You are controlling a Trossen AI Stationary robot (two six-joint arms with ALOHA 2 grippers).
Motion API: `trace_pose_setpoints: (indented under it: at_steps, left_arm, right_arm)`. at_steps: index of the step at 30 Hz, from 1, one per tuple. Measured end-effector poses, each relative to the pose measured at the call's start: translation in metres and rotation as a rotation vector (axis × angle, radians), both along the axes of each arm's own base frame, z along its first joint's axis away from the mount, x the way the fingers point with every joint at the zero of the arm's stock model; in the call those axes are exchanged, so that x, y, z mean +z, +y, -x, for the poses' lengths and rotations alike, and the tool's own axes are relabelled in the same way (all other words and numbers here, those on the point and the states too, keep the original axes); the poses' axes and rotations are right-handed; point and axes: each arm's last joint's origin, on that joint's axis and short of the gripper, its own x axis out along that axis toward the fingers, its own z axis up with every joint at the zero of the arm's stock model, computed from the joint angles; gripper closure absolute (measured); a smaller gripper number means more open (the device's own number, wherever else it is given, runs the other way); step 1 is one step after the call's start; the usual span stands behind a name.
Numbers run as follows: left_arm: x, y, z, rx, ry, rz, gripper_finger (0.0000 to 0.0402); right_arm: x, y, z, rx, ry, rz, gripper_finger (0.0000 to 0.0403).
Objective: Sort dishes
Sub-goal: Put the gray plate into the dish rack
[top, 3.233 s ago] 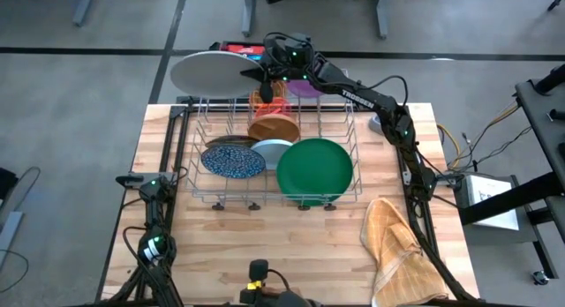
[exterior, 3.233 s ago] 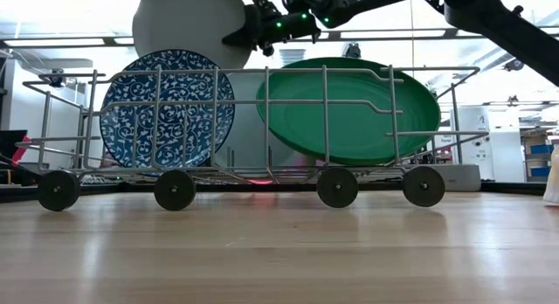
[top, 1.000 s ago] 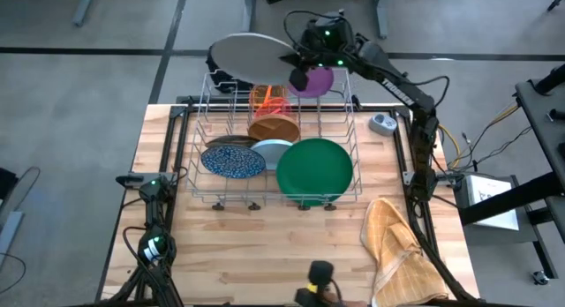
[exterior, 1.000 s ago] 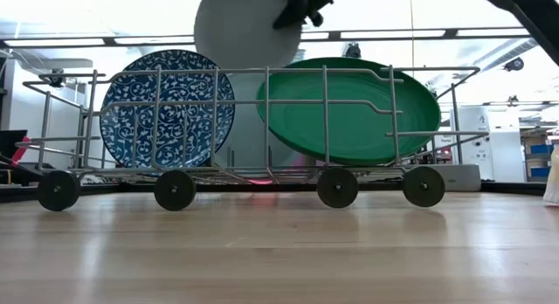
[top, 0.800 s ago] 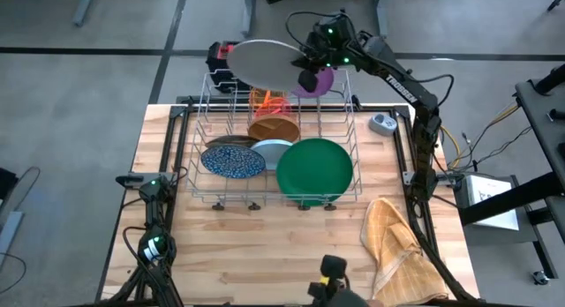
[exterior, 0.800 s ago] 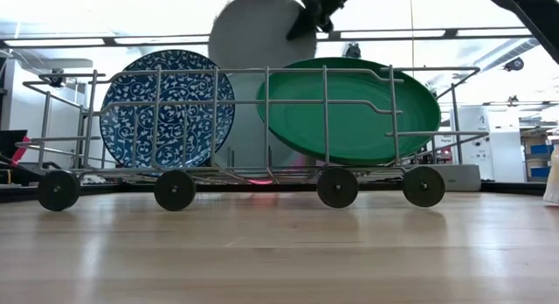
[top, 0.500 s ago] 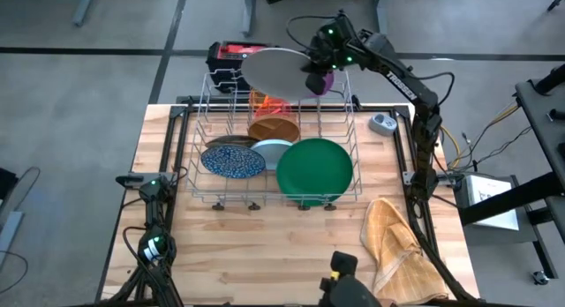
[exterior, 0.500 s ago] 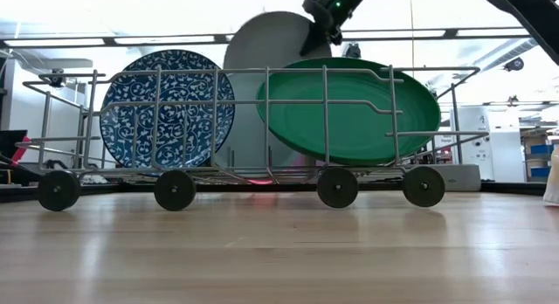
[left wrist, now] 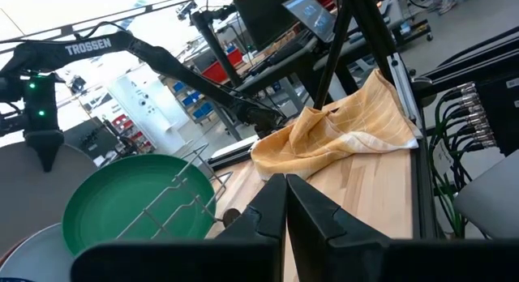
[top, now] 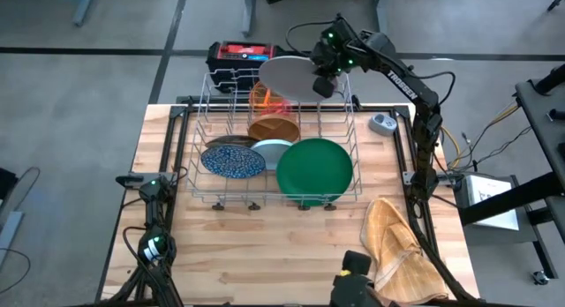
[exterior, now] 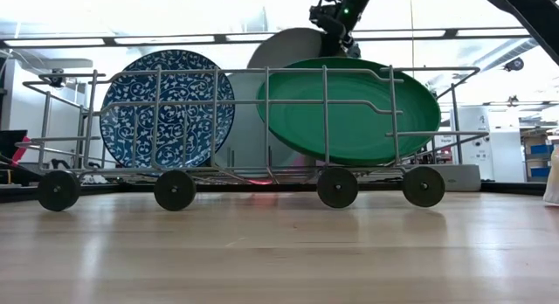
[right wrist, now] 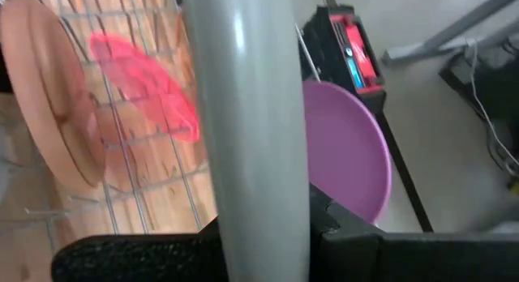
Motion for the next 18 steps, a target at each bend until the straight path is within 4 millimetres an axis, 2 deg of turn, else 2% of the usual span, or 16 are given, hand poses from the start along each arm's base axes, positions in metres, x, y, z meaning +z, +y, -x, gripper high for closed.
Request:
trace_pose_setpoints:
  at_steps: [12, 18]
  left_arm:
    - [0.000, 0.000, 0.000, 0.000, 0.000, 0.000, 0.0401]
    - [0.000, 0.000, 0.000, 0.000, 0.000, 0.000, 0.0401]
  right_arm:
    - [-0.001, 0.002, 0.004, -0.036, 0.036, -0.013, 0.0394]
    - [0.011, 0.006, 0.007, -0.026, -0.009, 0.030, 0.0394]
